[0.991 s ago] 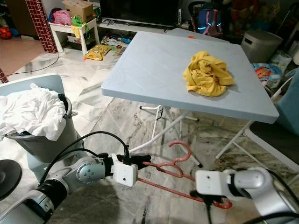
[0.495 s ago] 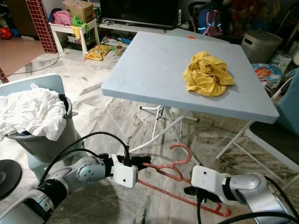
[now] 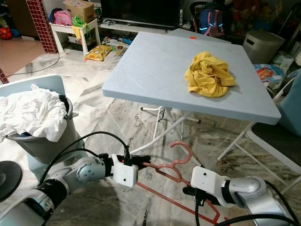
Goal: Hang hanger
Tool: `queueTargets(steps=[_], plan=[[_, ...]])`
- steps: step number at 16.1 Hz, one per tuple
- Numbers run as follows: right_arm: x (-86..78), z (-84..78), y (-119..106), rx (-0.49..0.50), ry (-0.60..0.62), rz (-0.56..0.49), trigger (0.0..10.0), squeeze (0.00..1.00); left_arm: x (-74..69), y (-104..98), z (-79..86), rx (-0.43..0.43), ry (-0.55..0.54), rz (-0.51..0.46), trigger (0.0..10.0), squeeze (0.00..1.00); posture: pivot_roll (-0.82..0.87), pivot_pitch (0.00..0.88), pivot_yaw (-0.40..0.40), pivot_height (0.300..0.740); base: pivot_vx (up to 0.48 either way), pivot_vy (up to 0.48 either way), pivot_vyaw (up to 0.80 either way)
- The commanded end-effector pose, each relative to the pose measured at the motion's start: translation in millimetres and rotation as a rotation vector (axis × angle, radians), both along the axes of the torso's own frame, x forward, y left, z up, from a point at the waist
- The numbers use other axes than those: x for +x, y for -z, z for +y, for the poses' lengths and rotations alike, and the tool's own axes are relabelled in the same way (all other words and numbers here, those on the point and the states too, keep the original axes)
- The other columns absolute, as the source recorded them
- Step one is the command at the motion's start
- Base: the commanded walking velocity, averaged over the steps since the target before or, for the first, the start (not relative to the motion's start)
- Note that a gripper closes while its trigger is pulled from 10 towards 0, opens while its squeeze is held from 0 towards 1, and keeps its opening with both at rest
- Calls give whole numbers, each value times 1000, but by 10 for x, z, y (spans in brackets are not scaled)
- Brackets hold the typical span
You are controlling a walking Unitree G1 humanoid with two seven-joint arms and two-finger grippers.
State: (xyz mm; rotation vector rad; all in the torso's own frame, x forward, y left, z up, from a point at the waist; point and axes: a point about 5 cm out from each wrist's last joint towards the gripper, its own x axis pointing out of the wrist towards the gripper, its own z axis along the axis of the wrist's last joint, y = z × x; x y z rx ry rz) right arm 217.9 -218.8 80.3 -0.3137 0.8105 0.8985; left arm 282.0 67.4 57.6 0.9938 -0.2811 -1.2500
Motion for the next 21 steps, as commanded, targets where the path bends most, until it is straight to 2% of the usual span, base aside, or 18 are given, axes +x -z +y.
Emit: queueTargets(steps=[1, 2, 3, 6, 7, 8, 9, 11, 13, 14, 16, 17, 18, 19, 20, 21], plan=[[27, -28, -12, 10, 22, -20, 0, 0, 36, -83, -94, -59, -7, -21, 10000, 0, 11, 0, -67, 740, 0, 0, 0], [32, -30, -7, 6, 18, -40, 0, 0, 59, -101, -96, -79, -26, -3, 10000, 1000, 11, 0, -67, 740, 0, 0, 0], [38, -31, -4, 0, 16, -54, 0, 0, 71, -110, -96, -91, -37, 10, 10000, 1000, 11, 0, -67, 740, 0, 0, 0], [192, -118, 26, -92, 87, -162, 0, 0, 90, -163, -116, -157, -58, 32, 10000, 1000, 12, 0, -68, 740, 0, 0, 0], [303, -172, -1, -162, 127, -243, 0, 0, 106, -167, -119, -177, -80, 63, 10000, 1000, 14, 0, -67, 740, 0, 0, 0], [332, -171, -20, -172, 136, -266, 0, 0, 102, -158, -119, -170, -76, 72, 10000, 1000, 14, 0, -67, 740, 0, 0, 0], [370, -151, -59, -180, 142, -303, 0, 0, 82, -119, -110, -161, -71, 127, 10000, 1000, 14, 0, -68, 740, 0, 0, 0], [451, -171, -103, -200, 194, -365, 0, 0, 22, -34, -88, -106, -36, 186, 10000, 1000, 14, 0, -68, 740, 0, 0, 0], [505, -202, -132, -204, 251, -418, 0, 0, 39, -40, -84, -134, -66, 202, 10000, 1000, 13, 0, -69, 740, 0, 0, 0], [521, -249, -130, -217, 311, -437, 0, 0, 86, -62, -82, -182, -125, 225, 10000, 1000, 13, 0, -73, 740, 0, 0, 0], [493, -354, -88, -224, 438, -439, 0, 0, 228, -122, -49, -346, -314, 318, 10000, 1000, 13, 0, -75, 740, 0, 0, 0], [436, -411, -48, -187, 595, -444, 0, 0, 314, -147, 7, -503, -462, 428, 10000, 1000, 14, 0, -79, 740, 0, 0, 0], [385, -419, -21, -167, 651, -451, 0, 0, 343, -148, 47, -570, -531, 471, 10000, 1000, 16, 0, -81, 740, 0, 0, 0], [349, -408, -2, -141, 677, -444, 0, 0, 351, -142, 71, -597, -561, 489, 10000, 1000, 16, 0, -81, 740, 0, 0, 0], [243, -359, 48, -65, 761, -428, 0, 0, 358, -126, 148, -646, -624, 501, 10000, 1000, 16, 0, -81, 740, 0, 0, 0], [184, -342, 71, -45, 810, -437, 0, 0, 357, -120, 189, -670, -656, 507, 10000, 1000, 15, 0, -80, 740, 0, 0, 0]])
